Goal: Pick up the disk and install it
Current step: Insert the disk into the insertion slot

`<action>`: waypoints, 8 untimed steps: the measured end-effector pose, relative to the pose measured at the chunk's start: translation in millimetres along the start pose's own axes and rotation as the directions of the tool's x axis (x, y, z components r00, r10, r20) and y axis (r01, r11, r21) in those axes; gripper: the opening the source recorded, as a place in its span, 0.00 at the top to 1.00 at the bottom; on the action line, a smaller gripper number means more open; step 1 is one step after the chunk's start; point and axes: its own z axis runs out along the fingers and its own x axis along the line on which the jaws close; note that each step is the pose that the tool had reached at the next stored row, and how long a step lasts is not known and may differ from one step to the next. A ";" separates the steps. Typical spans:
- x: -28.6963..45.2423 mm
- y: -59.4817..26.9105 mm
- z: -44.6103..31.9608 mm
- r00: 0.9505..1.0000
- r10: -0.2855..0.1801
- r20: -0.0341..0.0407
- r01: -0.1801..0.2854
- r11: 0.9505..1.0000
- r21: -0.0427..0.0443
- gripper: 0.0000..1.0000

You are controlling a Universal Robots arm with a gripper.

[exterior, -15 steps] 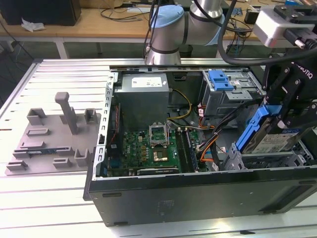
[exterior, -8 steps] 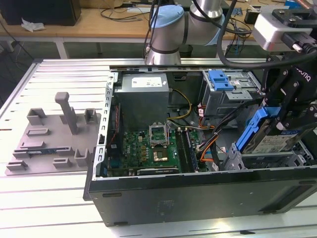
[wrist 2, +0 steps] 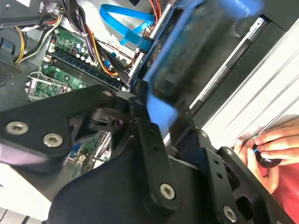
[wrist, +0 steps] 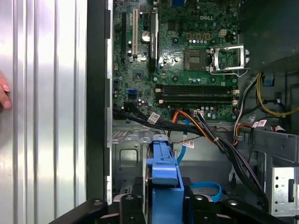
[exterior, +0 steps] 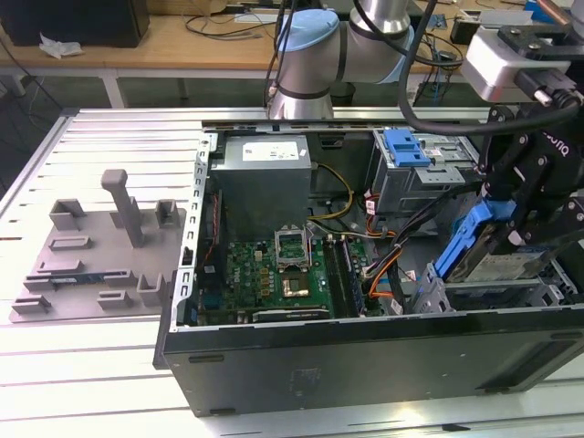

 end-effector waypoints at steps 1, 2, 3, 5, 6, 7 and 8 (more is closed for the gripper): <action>0.0 0.1 0.0 1.000 0.000 0.000 0.000 1.000 0.000 0.56; 0.0 0.1 0.1 1.000 0.000 0.000 0.000 1.000 0.000 0.49; 0.0 0.2 0.1 1.000 0.000 0.000 0.000 1.000 0.000 0.49; 0.0 0.3 0.1 1.000 0.000 0.000 0.000 1.000 0.000 0.49; 0.0 0.4 0.1 1.000 0.000 0.000 0.000 1.000 0.000 0.49; 0.0 0.4 0.1 1.000 0.000 0.000 0.000 1.000 0.000 0.49; 0.0 0.5 0.1 1.000 0.000 0.000 0.000 1.000 0.000 0.49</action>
